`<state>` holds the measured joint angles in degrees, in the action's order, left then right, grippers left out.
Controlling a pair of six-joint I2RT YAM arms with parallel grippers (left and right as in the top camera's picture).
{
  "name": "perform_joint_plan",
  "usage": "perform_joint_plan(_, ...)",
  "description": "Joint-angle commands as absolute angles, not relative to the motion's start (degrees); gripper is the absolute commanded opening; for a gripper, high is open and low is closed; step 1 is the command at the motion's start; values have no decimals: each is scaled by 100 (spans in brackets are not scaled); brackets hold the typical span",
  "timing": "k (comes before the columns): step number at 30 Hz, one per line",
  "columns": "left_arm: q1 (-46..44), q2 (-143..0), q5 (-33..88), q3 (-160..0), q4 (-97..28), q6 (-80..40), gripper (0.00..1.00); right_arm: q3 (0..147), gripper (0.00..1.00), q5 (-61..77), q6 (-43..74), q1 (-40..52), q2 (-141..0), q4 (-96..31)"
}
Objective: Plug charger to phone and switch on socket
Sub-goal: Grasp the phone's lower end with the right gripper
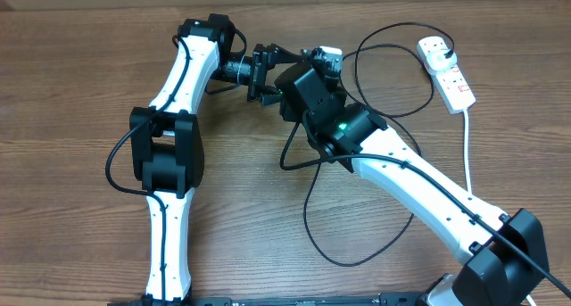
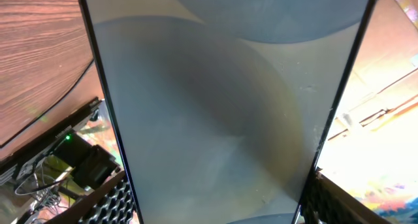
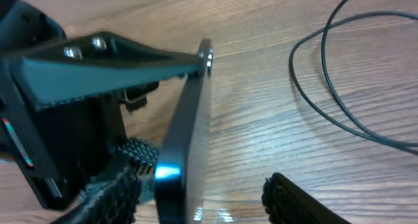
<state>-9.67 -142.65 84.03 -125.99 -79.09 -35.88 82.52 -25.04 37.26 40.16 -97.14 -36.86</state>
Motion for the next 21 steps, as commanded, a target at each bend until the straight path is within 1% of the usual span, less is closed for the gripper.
perform_joint_plan(1, -993, -14302, 8455, -12750, -7909, -3516, 65, 8396, 56, -2676, 3750, 4012, -9734, -3605)
perform_joint_plan(4, -993, -14302, 8453, -12750, -7909, -3540, 66, 8396, 50, -2676, 3750, 4012, -9776, -3590)
perform_joint_plan(8, -993, -14302, 8399, -12750, -7905, -3533, 66, 8396, 44, -2668, 3752, 4012, -9841, -3509)
perform_joint_plan(10, -993, -14302, 8396, -12750, -7905, -3511, 66, 8396, 38, -2652, 3750, 4012, -9841, -3489)
perform_joint_plan(11, -993, -14302, 8390, -12750, -7902, -3511, 66, 8396, 37, -2652, 3750, 4012, -9841, -3485)
perform_joint_plan(15, -993, -14302, 8383, -12750, -7905, -3468, 66, 8396, 35, -2565, 3750, 4012, -9845, -3496)
perform_joint_plan(19, -993, -14302, 8381, -12750, -7902, -3424, 66, 8396, 27, -2567, 3708, 4012, -9845, -3492)
perform_joint_plan(21, -993, -14302, 8381, -12750, -7905, -3380, 66, 8396, 27, -2567, 3708, 4012, -9845, -3492)
